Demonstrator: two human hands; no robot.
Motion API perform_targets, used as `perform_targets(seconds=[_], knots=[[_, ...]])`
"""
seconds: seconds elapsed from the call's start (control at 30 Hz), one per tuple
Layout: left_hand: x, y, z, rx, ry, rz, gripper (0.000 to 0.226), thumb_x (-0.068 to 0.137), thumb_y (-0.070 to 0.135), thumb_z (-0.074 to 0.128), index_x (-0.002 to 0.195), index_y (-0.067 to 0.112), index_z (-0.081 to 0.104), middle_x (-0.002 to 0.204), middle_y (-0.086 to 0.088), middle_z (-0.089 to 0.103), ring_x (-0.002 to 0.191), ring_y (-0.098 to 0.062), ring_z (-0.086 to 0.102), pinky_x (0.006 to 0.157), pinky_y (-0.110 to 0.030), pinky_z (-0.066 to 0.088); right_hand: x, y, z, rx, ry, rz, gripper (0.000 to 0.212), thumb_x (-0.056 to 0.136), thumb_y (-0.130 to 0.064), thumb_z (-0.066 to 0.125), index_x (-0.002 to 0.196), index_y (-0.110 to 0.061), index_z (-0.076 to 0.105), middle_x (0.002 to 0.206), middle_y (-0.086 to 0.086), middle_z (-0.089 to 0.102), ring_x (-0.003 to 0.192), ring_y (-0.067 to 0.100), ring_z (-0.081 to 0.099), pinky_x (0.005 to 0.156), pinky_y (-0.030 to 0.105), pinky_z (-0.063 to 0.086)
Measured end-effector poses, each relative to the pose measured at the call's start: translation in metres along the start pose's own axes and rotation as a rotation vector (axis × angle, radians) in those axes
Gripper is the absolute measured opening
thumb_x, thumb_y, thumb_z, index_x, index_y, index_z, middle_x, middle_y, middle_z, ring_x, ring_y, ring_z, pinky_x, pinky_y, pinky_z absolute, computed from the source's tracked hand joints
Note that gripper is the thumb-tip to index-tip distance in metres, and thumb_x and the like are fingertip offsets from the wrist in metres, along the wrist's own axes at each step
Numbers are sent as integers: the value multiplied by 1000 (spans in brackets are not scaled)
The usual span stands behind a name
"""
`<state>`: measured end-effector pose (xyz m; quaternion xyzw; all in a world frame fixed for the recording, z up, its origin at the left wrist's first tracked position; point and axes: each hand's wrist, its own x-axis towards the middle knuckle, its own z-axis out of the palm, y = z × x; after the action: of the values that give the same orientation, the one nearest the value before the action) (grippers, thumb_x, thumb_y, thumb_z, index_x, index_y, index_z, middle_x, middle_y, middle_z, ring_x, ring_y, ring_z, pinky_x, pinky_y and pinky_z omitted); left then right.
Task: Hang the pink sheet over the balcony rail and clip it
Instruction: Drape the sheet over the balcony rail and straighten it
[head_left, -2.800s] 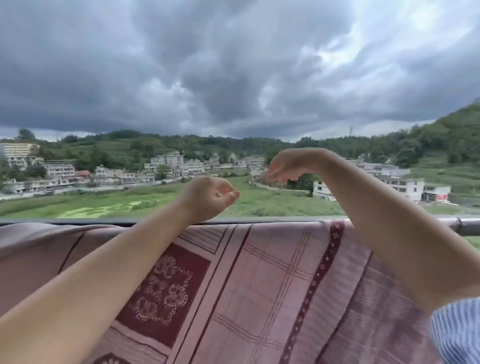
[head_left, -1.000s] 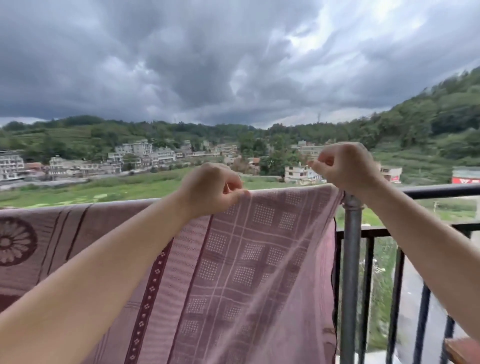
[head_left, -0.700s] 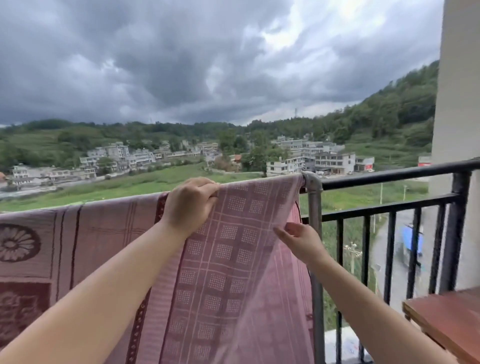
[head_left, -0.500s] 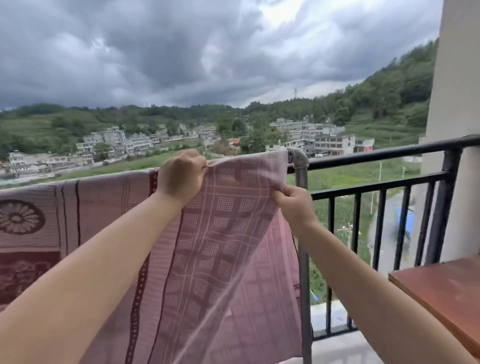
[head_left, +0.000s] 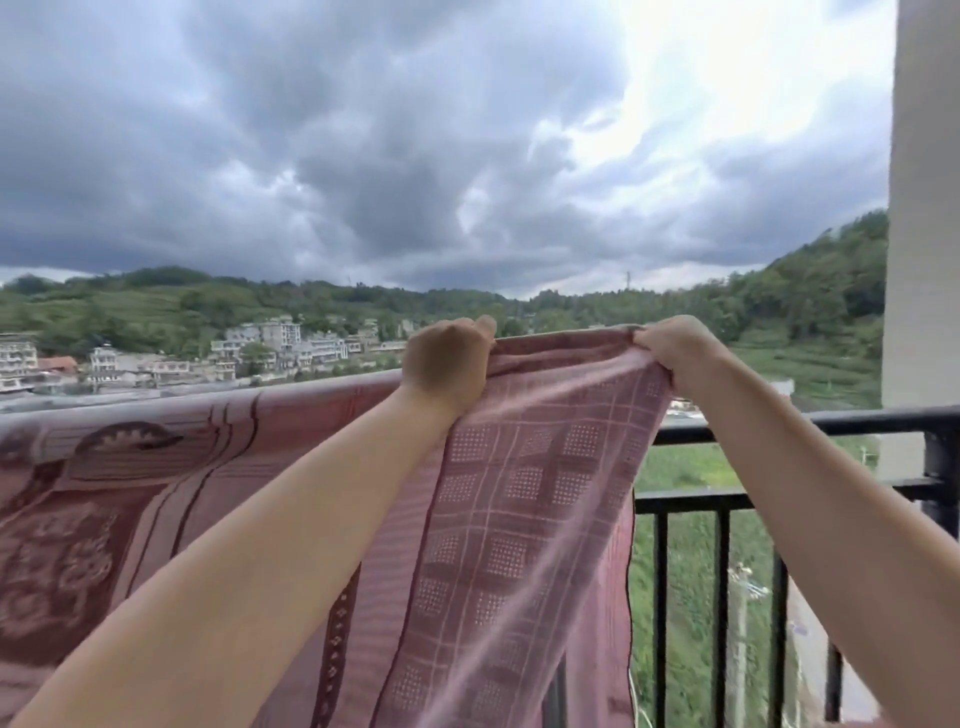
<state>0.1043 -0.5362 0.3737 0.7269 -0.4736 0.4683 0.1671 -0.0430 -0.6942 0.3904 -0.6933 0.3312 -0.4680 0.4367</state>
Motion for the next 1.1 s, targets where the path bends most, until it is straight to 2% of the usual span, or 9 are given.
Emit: perform_targets(seconds=[0.1, 0.2, 0.27, 0.37, 0.47, 0.6, 0.73, 0.97, 1.1], knots=[[1, -4, 20, -22, -164, -146, 19, 92, 11, 39, 102, 3, 54, 100, -19, 66, 91, -34, 63, 71, -35, 47, -1, 31, 19, -303, -235, 48, 21, 87, -7, 50, 66, -4, 53, 56, 5, 44, 42, 15, 46, 37, 22, 38], [-10, -14, 29, -151, -201, -253, 20, 91, 16, 45, 100, 3, 57, 99, -19, 66, 91, -33, 61, 75, -37, 49, -12, 69, 45, -397, -378, 40, 35, 86, -13, 51, 51, -13, 43, 54, 4, 39, 48, 16, 40, 45, 23, 33], [-16, -21, 28, -196, -212, -233, 21, 92, 17, 45, 97, 2, 58, 92, -17, 66, 84, -29, 60, 68, -33, 44, -20, 79, 52, -459, -318, -74, 28, 87, -20, 52, 60, -11, 50, 60, 7, 47, 56, 19, 46, 53, 26, 34], [-36, -35, 20, -192, -185, -193, 33, 94, 24, 38, 94, 1, 62, 79, -14, 63, 75, -27, 60, 62, -28, 41, -38, 69, 55, -502, 2, -393, 23, 89, -14, 43, 102, 1, 56, 100, 18, 59, 92, 31, 54, 73, 34, 41], [-69, -58, 12, -176, -95, -139, 49, 89, 39, 29, 88, 4, 64, 85, -13, 69, 80, -29, 62, 68, -33, 48, -69, 48, 71, -508, 137, -654, 25, 87, -7, 42, 106, -1, 57, 109, 19, 60, 101, 32, 52, 88, 39, 39], [-114, -110, -9, -59, -156, -209, 45, 85, 36, 30, 104, 9, 60, 107, -13, 65, 102, -30, 58, 88, -40, 43, -112, 25, 120, -757, 31, -848, 23, 86, -18, 48, 96, -4, 63, 106, 14, 64, 101, 31, 55, 98, 45, 35], [-176, -192, -51, 103, -279, -357, 46, 88, 27, 47, 131, 14, 42, 144, -10, 38, 132, -27, 32, 106, -43, 28, -157, -2, 200, -809, -47, -930, 27, 80, -16, 53, 100, -1, 62, 107, 18, 62, 104, 35, 53, 104, 52, 31], [-314, -349, -136, 287, -525, -523, 47, 87, 30, 48, 130, 14, 40, 143, -10, 36, 132, -28, 30, 104, -41, 31, -278, -47, 362, -728, -156, -938, 39, 78, -10, 57, 116, -3, 55, 133, 24, 45, 127, 38, 36, 109, 58, 16], [-369, -441, -173, 317, -550, -620, 46, 88, 30, 46, 130, 13, 39, 141, -9, 37, 130, -28, 32, 103, -41, 32, -339, -77, 458, -696, -247, -959, 36, 71, -5, 62, 107, 1, 60, 128, 27, 49, 123, 40, 41, 104, 62, 24]])
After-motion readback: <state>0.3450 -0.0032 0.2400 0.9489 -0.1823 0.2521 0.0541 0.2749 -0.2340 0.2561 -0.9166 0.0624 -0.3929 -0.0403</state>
